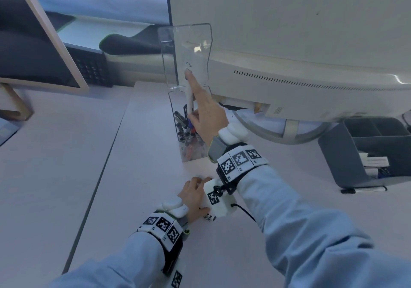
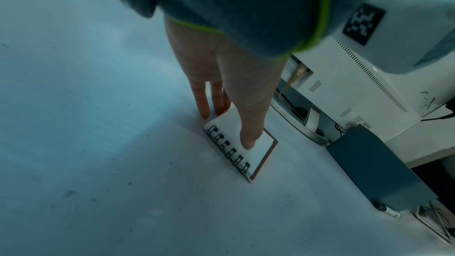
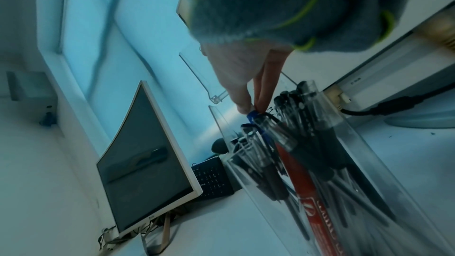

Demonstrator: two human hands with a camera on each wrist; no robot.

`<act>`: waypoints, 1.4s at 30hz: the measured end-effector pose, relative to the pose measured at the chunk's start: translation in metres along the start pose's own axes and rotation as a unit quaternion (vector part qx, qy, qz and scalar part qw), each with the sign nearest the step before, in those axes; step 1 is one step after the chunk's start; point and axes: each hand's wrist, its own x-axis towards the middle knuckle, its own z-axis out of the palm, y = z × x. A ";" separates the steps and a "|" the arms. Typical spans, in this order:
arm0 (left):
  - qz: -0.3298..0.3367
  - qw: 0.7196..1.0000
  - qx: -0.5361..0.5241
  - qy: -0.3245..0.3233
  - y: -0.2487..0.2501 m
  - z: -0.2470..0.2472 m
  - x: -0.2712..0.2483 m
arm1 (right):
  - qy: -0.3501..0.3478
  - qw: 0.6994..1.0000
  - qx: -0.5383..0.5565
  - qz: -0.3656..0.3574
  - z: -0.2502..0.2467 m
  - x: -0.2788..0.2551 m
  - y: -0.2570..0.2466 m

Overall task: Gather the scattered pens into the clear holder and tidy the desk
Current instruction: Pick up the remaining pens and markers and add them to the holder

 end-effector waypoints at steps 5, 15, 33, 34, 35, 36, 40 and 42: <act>-0.029 0.999 0.017 0.029 -0.052 -0.024 -0.014 | -0.013 0.991 -0.073 -0.115 0.063 0.016 -0.030; -0.085 0.995 0.018 0.044 -0.105 -0.041 -0.018 | -0.038 0.996 0.008 -0.080 0.093 -0.007 -0.064; -0.018 0.997 -0.055 0.060 -0.133 -0.041 -0.020 | -0.169 0.920 -0.073 0.346 0.069 -0.125 0.061; -0.009 0.996 -0.031 0.083 -0.132 -0.041 -0.020 | -0.150 0.916 -0.072 0.365 0.067 -0.127 0.063; 0.004 0.993 -0.010 0.114 -0.131 -0.042 -0.021 | -0.139 0.910 -0.074 0.384 0.065 -0.124 0.065; 0.014 0.991 0.000 0.136 -0.130 -0.045 -0.021 | -0.133 0.902 -0.080 0.403 0.065 -0.121 0.068; 0.032 0.997 0.021 0.062 -0.115 -0.043 -0.022 | -0.127 0.855 -0.110 0.490 0.066 -0.127 0.073; 0.059 0.997 0.025 0.050 -0.098 -0.035 -0.019 | -0.118 0.836 -0.122 0.521 0.056 -0.140 0.076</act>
